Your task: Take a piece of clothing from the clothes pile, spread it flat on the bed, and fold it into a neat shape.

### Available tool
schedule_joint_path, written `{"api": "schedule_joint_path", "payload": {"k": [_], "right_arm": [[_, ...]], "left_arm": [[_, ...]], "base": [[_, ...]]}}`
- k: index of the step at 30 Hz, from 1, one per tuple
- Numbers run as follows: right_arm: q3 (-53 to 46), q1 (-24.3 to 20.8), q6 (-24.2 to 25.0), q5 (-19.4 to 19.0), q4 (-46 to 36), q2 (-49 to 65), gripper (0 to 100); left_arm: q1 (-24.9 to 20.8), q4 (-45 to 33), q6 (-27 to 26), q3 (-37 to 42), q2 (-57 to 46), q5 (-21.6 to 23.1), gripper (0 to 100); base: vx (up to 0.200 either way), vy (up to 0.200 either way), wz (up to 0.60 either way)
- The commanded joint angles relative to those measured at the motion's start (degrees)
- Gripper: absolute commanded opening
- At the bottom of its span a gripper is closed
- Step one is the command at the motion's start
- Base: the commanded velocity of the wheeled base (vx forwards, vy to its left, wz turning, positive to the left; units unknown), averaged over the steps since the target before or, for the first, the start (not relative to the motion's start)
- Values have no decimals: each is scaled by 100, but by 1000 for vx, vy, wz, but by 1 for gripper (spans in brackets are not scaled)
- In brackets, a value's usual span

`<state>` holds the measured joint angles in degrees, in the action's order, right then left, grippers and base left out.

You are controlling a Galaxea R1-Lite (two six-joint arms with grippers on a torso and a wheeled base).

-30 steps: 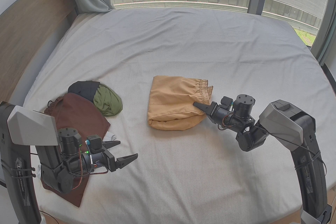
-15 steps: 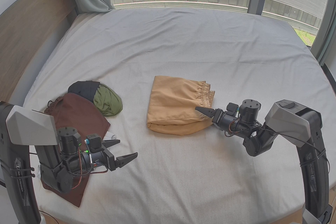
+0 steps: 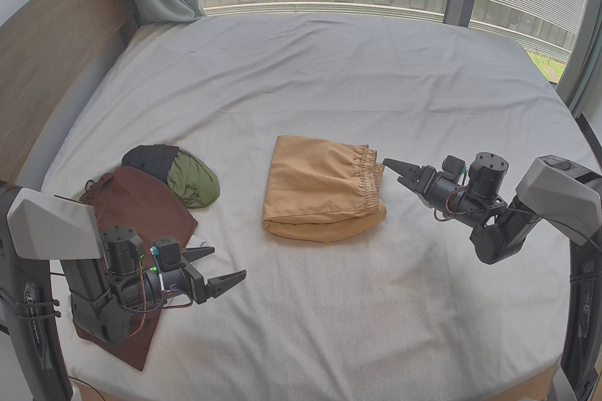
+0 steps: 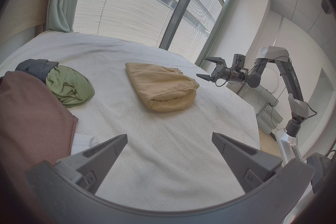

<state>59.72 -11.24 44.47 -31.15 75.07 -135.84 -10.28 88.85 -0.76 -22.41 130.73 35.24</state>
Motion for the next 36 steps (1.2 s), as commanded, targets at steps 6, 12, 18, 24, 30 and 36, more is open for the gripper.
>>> {"api": "schedule_joint_path", "payload": {"k": [6, 12, 18, 24, 30, 36], "right_arm": [[4, -379, 0, 3, -1, 251, 100], [145, -739, 0, 3, -45, 181, 100], [409, -748, -26, 3, -71, -355, 100], [611, -748, -35, 12, -89, -742, 100], [875, -704, -35, 109, -54, -1217, 100], [945, -695, -26, 126, -19, -1331, 100]], "left_arm": [[-1, 1, 14, -9, -39, 0, 100], [-1, 1, 40, -1, -39, 0, 100], [-1, 1, 67, -45, -109, -9, 100], [-1, 1, 76, -36, -92, -9, 100], [43, 1, 76, -53, -74, -9, 100], [52, 1, 84, -53, -65, 0, 100]], "base": [[0, 0, 0], [0, 0, 0], [0, 0, 0], [0, 0, 0], [0, 0, 0], [0, 0, 0]]}}
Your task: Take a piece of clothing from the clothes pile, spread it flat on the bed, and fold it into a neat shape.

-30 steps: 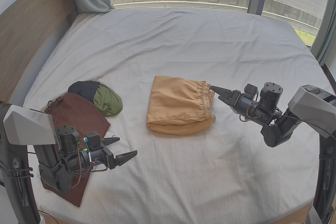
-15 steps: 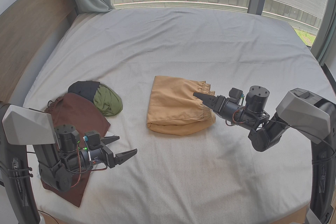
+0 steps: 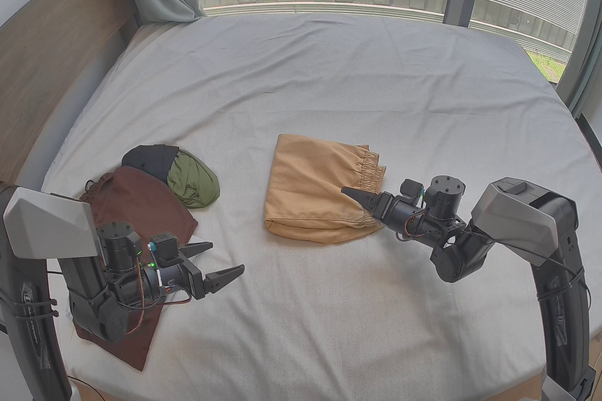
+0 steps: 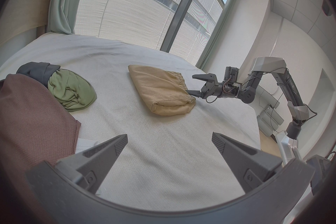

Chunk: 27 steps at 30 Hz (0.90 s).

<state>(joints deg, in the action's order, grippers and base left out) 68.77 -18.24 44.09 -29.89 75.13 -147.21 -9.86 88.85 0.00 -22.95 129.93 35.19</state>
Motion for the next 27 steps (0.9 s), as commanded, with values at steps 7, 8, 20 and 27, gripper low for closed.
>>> {"api": "schedule_joint_path", "payload": {"k": [7, 8, 20, 27], "right_arm": [[-39, -48, 12, 45, -25, 158, 100], [-83, -57, 12, 80, -34, 272, 100], [-1691, -163, -999, 238, -60, 2206, 100], [-3273, -171, -2854, 730, -25, 3120, 100]], "left_arm": [[-42, 1, 9, 2, -29, 5, 100], [-51, 1, 9, 2, -46, 5, 100], [-218, 1, 264, 63, -873, 23, 100], [-429, -8, 211, 564, -1453, 128, 100]], "base": [[0, 0, 0], [0, 0, 0], [0, 0, 0], [0, 0, 0]]}}
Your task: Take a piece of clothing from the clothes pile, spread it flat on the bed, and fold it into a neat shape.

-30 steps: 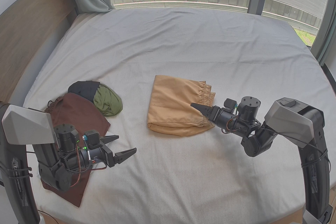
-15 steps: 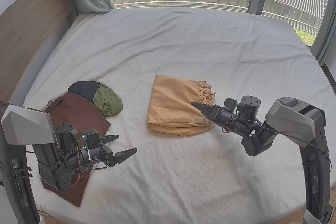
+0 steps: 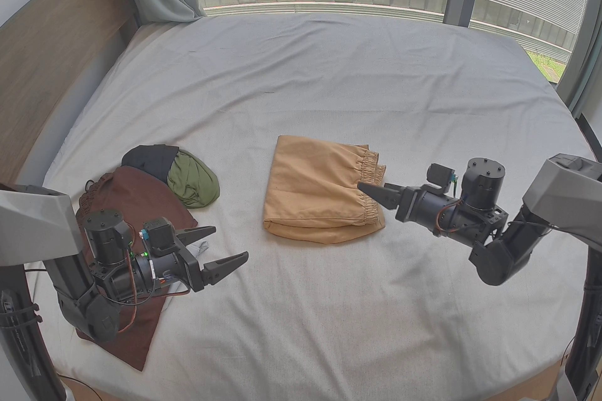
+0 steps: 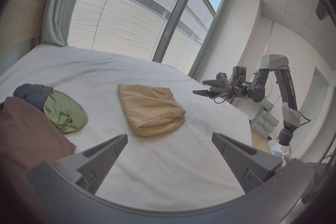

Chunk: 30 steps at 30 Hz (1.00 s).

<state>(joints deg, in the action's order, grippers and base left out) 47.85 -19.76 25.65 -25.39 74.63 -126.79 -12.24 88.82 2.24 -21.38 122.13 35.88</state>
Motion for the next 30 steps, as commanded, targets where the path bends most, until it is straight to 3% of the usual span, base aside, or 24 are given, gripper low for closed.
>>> {"api": "schedule_joint_path", "payload": {"k": [1, 2, 4, 9, 12, 16, 23, 30], "right_arm": [[-1252, -19, -1097, 289, 25, 1122, 100], [-1691, -19, -1449, 351, 34, 1403, 100], [-1867, -19, -1554, 377, 43, 1517, 100], [-3159, 86, -2495, 535, 553, 2291, 100], [-3633, 148, -2512, 597, 544, 2959, 100], [-4240, 631, -2556, 597, 509, 4093, 100], [-4785, 1080, -2591, 597, 438, 5402, 100], [-4785, 1598, -2539, 579, -309, 7248, 100]], "left_arm": [[-191, -5, -31, 433, -690, 51, 100], [-209, 4, -110, 583, -778, 60, 100], [-200, 4, -172, 635, -848, 60, 100], [-200, -14, -716, 1286, -1411, 236, 100], [-209, -14, -760, 1593, -1815, 279, 100], [-279, -14, -708, 2006, -2905, 297, 100], [-402, -216, -550, 2129, -4214, 209, 100], [187, -831, -295, 2138, -5401, -63, 100]], "base": [[0, 0, 0], [0, 0, 0], [0, 0, 0], [0, 0, 0], [0, 0, 0], [0, 0, 0], [0, 0, 0], [0, 0, 0]]}}
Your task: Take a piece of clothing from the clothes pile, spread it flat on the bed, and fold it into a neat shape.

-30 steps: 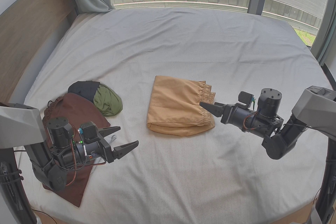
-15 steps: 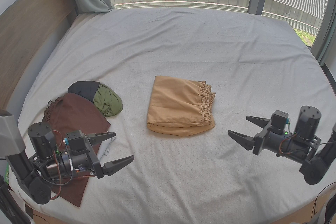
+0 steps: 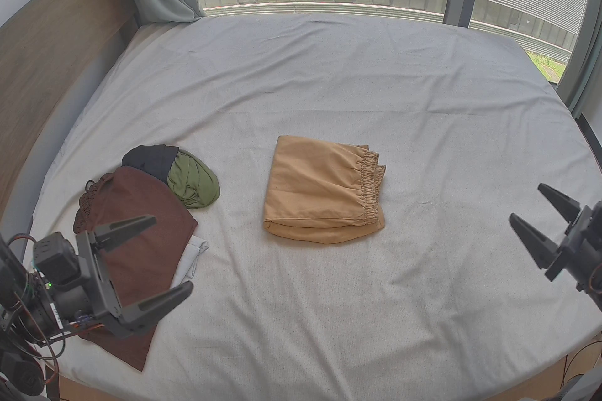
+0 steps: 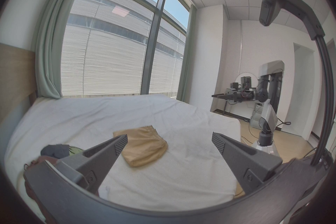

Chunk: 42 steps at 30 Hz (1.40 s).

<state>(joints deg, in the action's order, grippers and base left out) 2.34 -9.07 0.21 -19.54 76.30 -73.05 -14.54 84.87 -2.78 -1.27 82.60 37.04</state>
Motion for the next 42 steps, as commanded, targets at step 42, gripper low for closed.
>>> {"api": "schedule_joint_path", "payload": {"k": [42], "right_arm": [[-234, 881, -65, 1611, -7393, 7305, 100]], "left_arm": [[1463, -8065, 542, 127, -8260, -2368, 100]], "base": [[0, 0, 0]]}}
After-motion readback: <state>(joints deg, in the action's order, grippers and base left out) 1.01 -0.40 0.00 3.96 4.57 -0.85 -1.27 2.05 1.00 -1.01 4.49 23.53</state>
